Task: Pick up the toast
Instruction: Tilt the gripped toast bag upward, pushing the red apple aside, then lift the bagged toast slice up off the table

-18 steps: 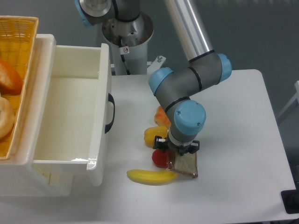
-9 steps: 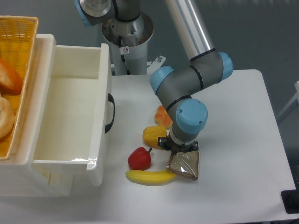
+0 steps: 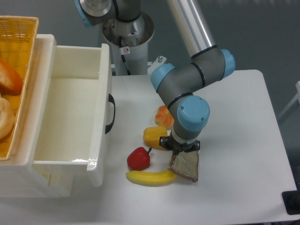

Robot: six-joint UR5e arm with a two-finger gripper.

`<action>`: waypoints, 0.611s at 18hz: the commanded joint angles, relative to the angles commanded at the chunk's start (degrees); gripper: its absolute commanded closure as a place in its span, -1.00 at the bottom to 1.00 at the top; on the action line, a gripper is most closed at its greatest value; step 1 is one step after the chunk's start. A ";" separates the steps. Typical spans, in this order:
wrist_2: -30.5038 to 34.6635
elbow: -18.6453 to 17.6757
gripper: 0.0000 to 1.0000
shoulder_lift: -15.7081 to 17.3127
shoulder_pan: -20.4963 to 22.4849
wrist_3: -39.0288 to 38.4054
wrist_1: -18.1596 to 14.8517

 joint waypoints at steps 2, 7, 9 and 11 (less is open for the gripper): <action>-1.22 0.00 1.00 1.23 0.00 0.09 -0.26; -4.65 0.09 1.00 4.92 0.88 4.64 -5.17; -6.93 0.44 1.00 6.42 1.23 5.89 -7.02; -8.34 0.61 1.00 8.00 1.93 7.46 -10.01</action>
